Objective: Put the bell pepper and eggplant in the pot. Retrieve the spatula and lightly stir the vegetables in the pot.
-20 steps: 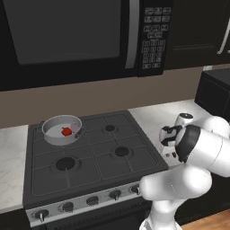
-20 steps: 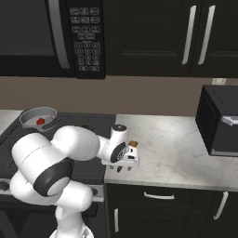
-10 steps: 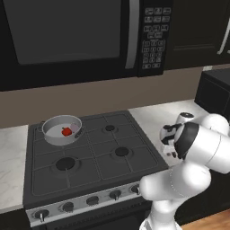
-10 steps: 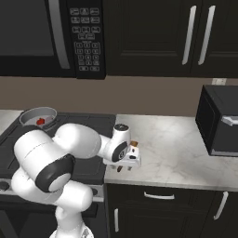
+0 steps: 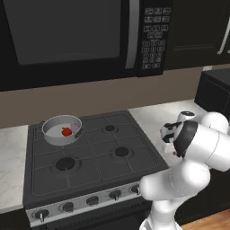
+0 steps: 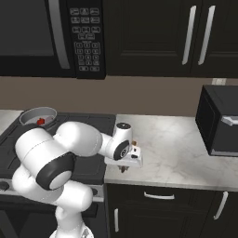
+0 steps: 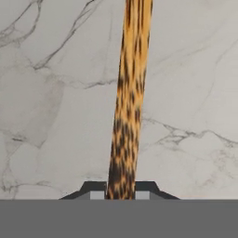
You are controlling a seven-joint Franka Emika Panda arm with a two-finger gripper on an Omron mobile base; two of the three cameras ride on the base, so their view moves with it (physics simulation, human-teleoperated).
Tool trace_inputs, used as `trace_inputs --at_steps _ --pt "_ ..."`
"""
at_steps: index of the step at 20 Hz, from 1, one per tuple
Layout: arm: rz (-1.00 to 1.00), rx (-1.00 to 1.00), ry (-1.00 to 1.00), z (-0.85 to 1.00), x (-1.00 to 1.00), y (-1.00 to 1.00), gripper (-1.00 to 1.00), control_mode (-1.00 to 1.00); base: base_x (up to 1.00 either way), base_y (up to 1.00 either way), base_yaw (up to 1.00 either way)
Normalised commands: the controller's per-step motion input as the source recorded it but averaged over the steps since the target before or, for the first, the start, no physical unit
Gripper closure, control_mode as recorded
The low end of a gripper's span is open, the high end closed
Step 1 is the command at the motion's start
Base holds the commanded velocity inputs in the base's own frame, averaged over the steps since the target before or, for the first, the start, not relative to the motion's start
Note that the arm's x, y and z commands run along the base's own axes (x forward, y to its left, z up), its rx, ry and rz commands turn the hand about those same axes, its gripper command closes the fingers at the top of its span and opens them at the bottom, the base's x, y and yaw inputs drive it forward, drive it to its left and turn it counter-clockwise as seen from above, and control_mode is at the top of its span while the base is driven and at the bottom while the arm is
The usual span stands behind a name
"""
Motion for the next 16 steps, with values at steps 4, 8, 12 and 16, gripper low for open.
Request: trace_inputs --at_steps 4,8,12,16 --pt "0.0 0.0 0.0 0.0 -0.1 -0.04 1.0 -1.0 0.0 0.0 0.0" --pt "0.0 0.02 -0.09 0.03 -0.14 -0.24 1.0 -1.0 0.0 0.0 0.0" --pt "0.0 0.09 -0.21 0.49 -0.34 -0.17 1.0 -1.0 0.0 0.0 0.0" --pt "0.0 0.0 -0.09 0.94 -0.29 0.0 1.0 -1.0 0.0 0.0 0.0"
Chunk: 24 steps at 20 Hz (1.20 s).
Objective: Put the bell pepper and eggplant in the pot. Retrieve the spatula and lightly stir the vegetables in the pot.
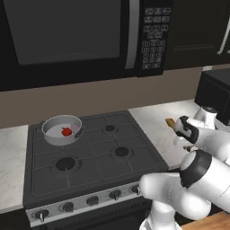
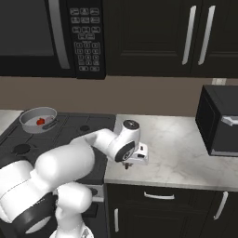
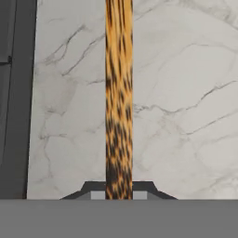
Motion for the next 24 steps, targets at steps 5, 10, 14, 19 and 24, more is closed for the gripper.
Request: trace_inputs --at_steps 5,10,14,19,24 --pt "0.08 -0.01 0.0 1.0 -0.31 0.01 1.0 -1.0 0.0 0.0 0.0" --pt "0.18 -0.03 0.0 0.71 -0.22 0.04 1.0 -1.0 0.0 0.0 0.0" --pt "0.18 -0.07 0.0 0.54 -0.2 0.12 1.0 -1.0 0.0 0.0 0.0" --pt "0.19 -0.07 0.0 0.37 -0.27 0.22 1.0 -1.0 0.0 0.0 0.0" --pt "0.05 0.0 -0.08 0.0 -0.37 0.4 1.0 -1.0 0.0 0.0 0.0"
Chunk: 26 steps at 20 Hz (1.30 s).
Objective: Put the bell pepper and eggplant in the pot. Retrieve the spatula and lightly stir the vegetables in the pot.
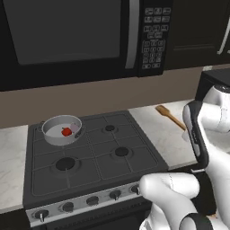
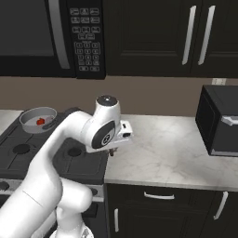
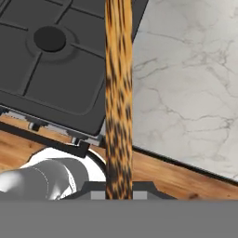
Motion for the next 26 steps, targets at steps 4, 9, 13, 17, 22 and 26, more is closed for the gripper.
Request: trace_inputs --at_steps 4,9,13,17,22,26 --pt "0.0 -0.01 -0.13 0.0 -0.25 0.66 1.0 -1.0 0.0 0.0 0.0" --pt "0.01 -0.17 -0.07 0.3 -0.04 0.76 1.0 -1.0 0.0 0.0 0.0" --pt "0.05 -0.26 0.0 0.5 0.0 0.64 1.0 -1.0 0.0 0.0 0.0" --pt "0.06 -0.15 -0.06 0.2 -0.03 0.48 1.0 -1.0 0.0 0.0 0.0" --pt "0.0 0.03 -0.17 0.07 -0.3 -0.02 1.0 -1.0 0.0 0.0 0.0" --pt "0.0 0.0 0.0 0.0 0.0 0.0 1.0 -1.0 0.0 0.0 0.0"
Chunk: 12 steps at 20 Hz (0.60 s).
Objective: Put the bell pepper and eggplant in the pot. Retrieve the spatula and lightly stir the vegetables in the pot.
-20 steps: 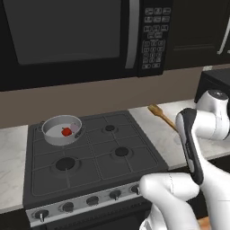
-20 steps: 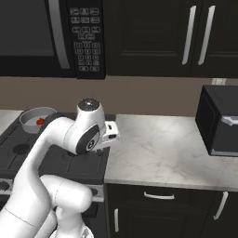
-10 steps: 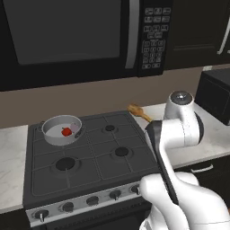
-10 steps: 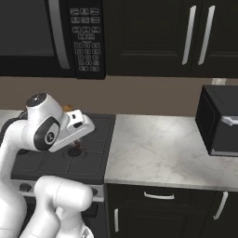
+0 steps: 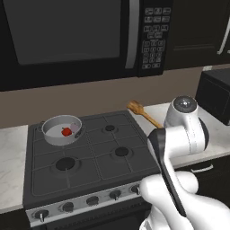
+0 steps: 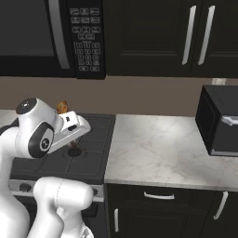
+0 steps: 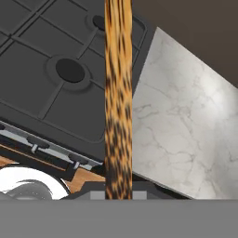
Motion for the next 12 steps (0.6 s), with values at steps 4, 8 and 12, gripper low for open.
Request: trace_inputs --at_steps 4,8,12 --pt "0.0 0.0 0.0 0.0 0.0 0.0 1.0 -1.0 0.0 0.0 0.0" --pt "0.0 0.0 0.0 0.0 -0.08 0.02 1.0 1.0 -0.2 0.17 0.0" --pt "0.0 0.0 0.0 0.0 0.0 0.0 1.0 1.0 -0.35 0.79 0.0"
